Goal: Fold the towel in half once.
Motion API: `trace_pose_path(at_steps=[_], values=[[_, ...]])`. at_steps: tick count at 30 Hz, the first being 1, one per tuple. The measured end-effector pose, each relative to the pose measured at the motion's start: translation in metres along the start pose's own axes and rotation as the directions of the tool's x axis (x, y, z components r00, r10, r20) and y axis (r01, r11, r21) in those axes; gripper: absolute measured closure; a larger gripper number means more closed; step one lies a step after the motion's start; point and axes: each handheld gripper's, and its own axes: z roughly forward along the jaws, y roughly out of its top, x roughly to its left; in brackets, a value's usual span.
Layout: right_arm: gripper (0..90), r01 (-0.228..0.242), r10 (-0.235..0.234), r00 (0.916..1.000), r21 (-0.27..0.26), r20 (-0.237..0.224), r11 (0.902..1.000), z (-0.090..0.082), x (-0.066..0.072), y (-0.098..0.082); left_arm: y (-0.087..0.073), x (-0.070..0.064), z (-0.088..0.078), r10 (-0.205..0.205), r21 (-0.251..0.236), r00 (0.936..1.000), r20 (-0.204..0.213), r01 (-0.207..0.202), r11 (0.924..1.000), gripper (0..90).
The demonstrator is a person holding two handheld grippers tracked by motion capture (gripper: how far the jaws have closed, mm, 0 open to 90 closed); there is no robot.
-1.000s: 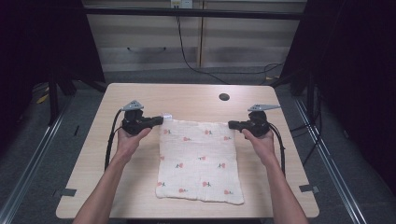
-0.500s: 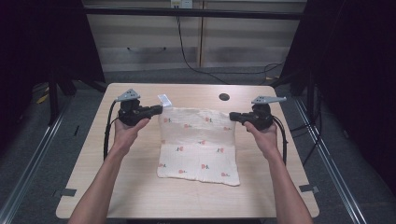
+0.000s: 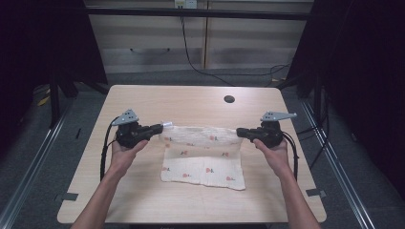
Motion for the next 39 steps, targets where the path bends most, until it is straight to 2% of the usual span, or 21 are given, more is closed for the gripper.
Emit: trace_pose_path(at_steps=[3, 4, 7, 10, 13, 16, 21, 25, 29, 30, 32, 35, 39], values=[[87.3, 0.008, -0.008, 1.0000, 0.004, -0.001, 1.0000, -0.004, 0.004, -0.006, -0.003, -0.004, -0.002, 0.008, 0.011, 1.0000, -0.002, -0.008, 0.9999, 86.3], [87.3, 0.006, -0.006, 1.0000, 0.001, -0.007, 1.0000, -0.005, 0.005, -0.009, -0.005, -0.006, -0.002, 0.002, 0.006, 0.9999, 0.012, -0.002, 1.0000, 86.4], [87.3, 0.013, -0.012, 0.9998, 0.011, -0.018, 0.9999, -0.007, 0.012, -0.017, -0.010, -0.015, -0.004, 0.030, 0.026, 0.9992, 0.025, -0.031, 0.9992, 86.4], [87.3, 0.025, -0.024, 0.9993, 0.018, -0.030, 0.9995, -0.010, 0.020, -0.023, -0.013, -0.021, -0.009, 0.039, 0.030, 0.9987, 0.031, -0.040, 0.9987, 86.3], [87.2, 0.037, -0.037, 0.9989, 0.020, -0.029, 0.9991, -0.016, 0.026, -0.025, -0.016, -0.025, -0.015, 0.006, 0.017, 0.9991, 0.042, -0.007, 0.9998, 86.3], [87.2, 0.028, -0.028, 0.9988, 0.001, -0.041, 0.9996, -0.021, 0.029, -0.029, -0.021, -0.030, -0.017, 0.026, 0.040, 0.9989, 0.040, -0.028, 0.9988, 86.3], [87.1, 0.038, -0.037, 0.9985, 0.032, -0.041, 0.9988, -0.023, 0.037, -0.041, -0.033, -0.032, -0.023, 0.009, 0.046, 0.9988, 0.048, -0.012, 0.9989, 86.3], [87.1, 0.045, -0.044, 0.9985, 0.037, -0.034, 0.9983, -0.027, 0.041, -0.043, -0.038, -0.035, -0.026, 0.023, 0.071, 0.9985, 0.050, -0.027, 0.9972, 86.3], [87.0, 0.051, -0.048, 0.9980, 0.071, -0.042, 0.9962, -0.024, 0.049, -0.058, -0.055, -0.040, -0.021, 0.054, 0.136, 0.9979, 0.037, -0.058, 0.9890, 86.2], [87.0, 0.048, -0.045, 0.9980, 0.081, -0.045, 0.9955, -0.023, 0.051, -0.062, -0.059, -0.040, -0.018, 0.044, 0.146, 0.9979, 0.049, -0.051, 0.9879, 86.2], [87.0, 0.042, -0.037, 0.9983, 0.115, -0.045, 0.9924, -0.020, 0.053, -0.071, -0.063, -0.044, -0.014, 0.054, 0.180, 0.9966, 0.061, -0.064, 0.9815, 86.2], [86.8, 0.024, -0.018, 0.9987, 0.142, -0.049, 0.9896, -0.019, 0.053, -0.080, -0.067, -0.048, -0.017, 0.068, 0.201, 0.9949, 0.074, -0.082, 0.9762, 86.2], [85.1, 0.020, -0.011, 0.9986, 0.182, -0.052, 0.9831, -0.020, 0.055, -0.088, -0.078, -0.049, -0.020, 0.060, 0.231, 0.9954, 0.074, -0.076, 0.9700, 85.8]])
